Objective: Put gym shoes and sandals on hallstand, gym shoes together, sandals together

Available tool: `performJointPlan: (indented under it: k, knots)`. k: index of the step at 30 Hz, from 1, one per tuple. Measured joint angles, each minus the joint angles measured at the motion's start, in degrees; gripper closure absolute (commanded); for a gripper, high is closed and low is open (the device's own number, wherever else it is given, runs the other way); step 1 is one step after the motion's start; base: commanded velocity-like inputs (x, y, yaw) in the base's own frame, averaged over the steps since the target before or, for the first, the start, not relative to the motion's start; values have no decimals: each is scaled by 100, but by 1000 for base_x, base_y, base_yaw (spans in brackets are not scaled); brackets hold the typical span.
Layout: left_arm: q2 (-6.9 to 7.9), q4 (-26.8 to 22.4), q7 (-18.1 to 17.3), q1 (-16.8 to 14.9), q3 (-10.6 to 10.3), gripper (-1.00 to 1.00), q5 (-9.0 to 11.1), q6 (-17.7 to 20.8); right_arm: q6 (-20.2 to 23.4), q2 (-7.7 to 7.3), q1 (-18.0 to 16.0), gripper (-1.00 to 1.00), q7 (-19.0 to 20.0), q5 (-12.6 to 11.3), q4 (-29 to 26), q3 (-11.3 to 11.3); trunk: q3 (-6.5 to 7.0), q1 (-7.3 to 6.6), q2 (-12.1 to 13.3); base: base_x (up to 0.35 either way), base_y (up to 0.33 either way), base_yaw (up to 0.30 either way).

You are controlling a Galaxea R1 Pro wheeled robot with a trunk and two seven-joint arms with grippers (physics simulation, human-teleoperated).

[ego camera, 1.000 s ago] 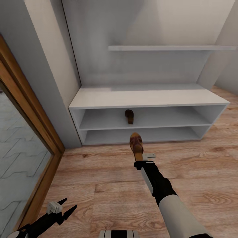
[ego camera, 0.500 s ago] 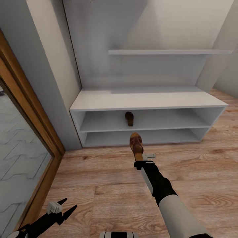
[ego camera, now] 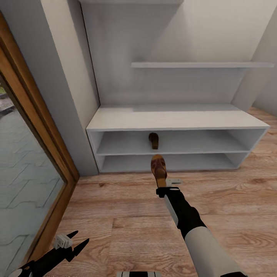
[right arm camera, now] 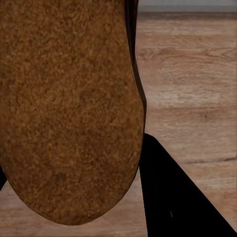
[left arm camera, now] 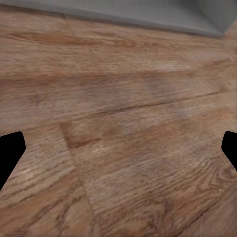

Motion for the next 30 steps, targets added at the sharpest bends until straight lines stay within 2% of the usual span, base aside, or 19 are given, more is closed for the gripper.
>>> performJointPlan:
  k: [8, 17, 21, 30]
  knots:
    - [0, 1, -1, -1, 0, -100, 0, 1, 0, 0, 1, 100, 1, -2, -3, -2, 15, 0, 0, 0, 0, 35]
    - [0, 0, -2, 0, 0, -100, 0, 0, 0, 0, 0, 100, 0, -2, -1, -1, 16, 0, 0, 0, 0, 221]
    - [0, 1, -1, -1, 0, -100, 0, 1, 0, 0, 1, 100, 1, -3, -3, -2, 16, 0, 0, 13, 0, 32]
    - [0, 1, 0, -1, 0, -100, -3, 1, 0, 0, 1, 100, 1, -3, 5, -3, 16, -3, 0, 326, 0, 0]
